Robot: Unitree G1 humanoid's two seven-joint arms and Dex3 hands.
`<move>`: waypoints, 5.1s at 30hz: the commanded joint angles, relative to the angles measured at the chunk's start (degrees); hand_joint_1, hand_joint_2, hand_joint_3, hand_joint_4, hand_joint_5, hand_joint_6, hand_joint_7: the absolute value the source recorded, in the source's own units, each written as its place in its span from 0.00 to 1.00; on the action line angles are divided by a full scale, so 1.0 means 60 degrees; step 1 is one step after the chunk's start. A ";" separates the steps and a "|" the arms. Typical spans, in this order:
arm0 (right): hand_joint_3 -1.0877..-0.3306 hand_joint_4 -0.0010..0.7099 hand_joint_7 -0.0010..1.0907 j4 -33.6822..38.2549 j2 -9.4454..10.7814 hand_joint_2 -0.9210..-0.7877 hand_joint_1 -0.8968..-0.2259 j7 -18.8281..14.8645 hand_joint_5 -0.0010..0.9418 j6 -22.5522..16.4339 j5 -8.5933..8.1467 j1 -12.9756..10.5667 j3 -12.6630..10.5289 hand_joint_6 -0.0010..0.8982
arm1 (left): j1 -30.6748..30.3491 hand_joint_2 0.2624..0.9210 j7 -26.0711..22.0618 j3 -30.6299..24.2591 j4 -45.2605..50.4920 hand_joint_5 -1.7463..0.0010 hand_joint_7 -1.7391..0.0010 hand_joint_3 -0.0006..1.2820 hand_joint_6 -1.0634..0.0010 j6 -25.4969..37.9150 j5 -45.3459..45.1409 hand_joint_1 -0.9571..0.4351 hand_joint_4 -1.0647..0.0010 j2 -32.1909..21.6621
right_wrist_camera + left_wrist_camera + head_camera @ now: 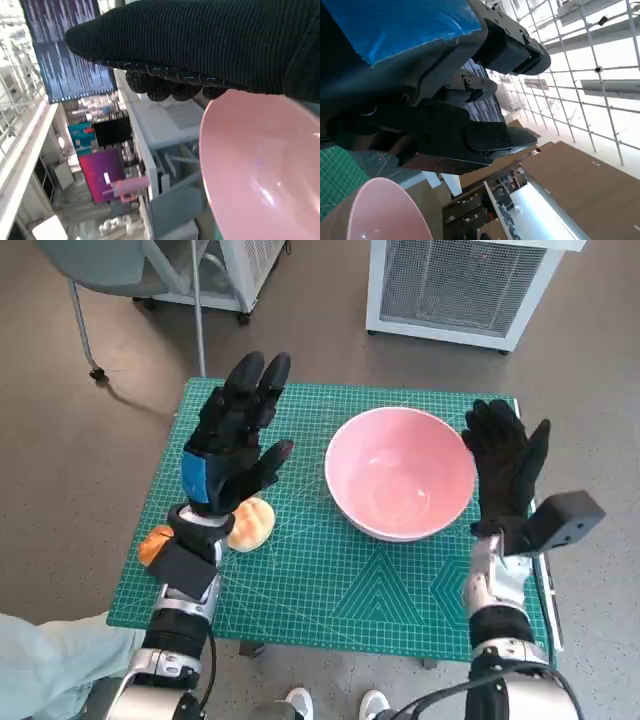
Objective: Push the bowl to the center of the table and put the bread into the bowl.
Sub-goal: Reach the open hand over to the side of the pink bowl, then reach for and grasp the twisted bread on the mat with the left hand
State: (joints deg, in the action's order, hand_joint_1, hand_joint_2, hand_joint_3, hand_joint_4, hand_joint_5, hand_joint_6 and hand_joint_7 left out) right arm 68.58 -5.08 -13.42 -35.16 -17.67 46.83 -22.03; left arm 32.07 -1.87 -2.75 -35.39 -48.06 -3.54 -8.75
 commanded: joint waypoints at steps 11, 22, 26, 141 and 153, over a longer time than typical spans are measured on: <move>0.36 0.39 0.41 0.0537 0.0580 0.00 0.61 0.0223 0.01 0.0517 -0.0016 0.0665 -0.0132 0.16 | -0.0363 1.00 0.0056 -0.0187 0.0600 1.00 0.98 0.20 0.54 0.0312 0.0089 0.49 0.66 -0.0069; 0.37 0.35 0.39 0.0662 0.0746 0.00 0.62 -0.0006 0.00 0.0740 0.0075 0.0766 -0.0059 0.15 | -0.0417 1.00 0.0094 -0.0229 0.0655 1.00 0.98 0.20 0.53 0.0349 0.0075 0.48 0.66 -0.0037; 0.36 0.36 0.38 0.0679 0.0754 0.00 0.63 -0.0025 0.00 0.0773 0.0147 0.0734 0.0011 0.15 | -0.0390 1.00 0.0108 -0.0250 0.0587 1.00 0.98 0.20 0.53 0.0347 0.0056 0.48 0.66 -0.0045; 0.36 0.41 0.61 -0.8102 0.0487 0.00 0.55 -0.0416 0.02 -0.1797 0.1204 -0.4110 0.3004 0.00 | -0.1462 0.79 -0.5110 0.1250 -0.0874 1.00 1.00 0.00 0.68 0.0044 -0.2534 0.58 0.91 -0.8296; 0.33 0.42 0.62 -0.8244 0.0421 0.00 0.56 -0.0472 0.03 -0.1778 0.1049 -0.4209 0.3005 0.00 | -0.1031 0.81 -0.3905 0.2138 -0.1625 0.99 1.00 0.00 0.68 -0.0402 -0.3919 0.59 0.89 -0.7746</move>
State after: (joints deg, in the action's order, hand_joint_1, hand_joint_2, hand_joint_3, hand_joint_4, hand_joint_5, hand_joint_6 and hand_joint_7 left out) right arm 19.15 -2.29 -15.77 -46.29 -10.91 22.26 -4.02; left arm 24.40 -27.60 8.47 -43.86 -49.39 -24.52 -55.94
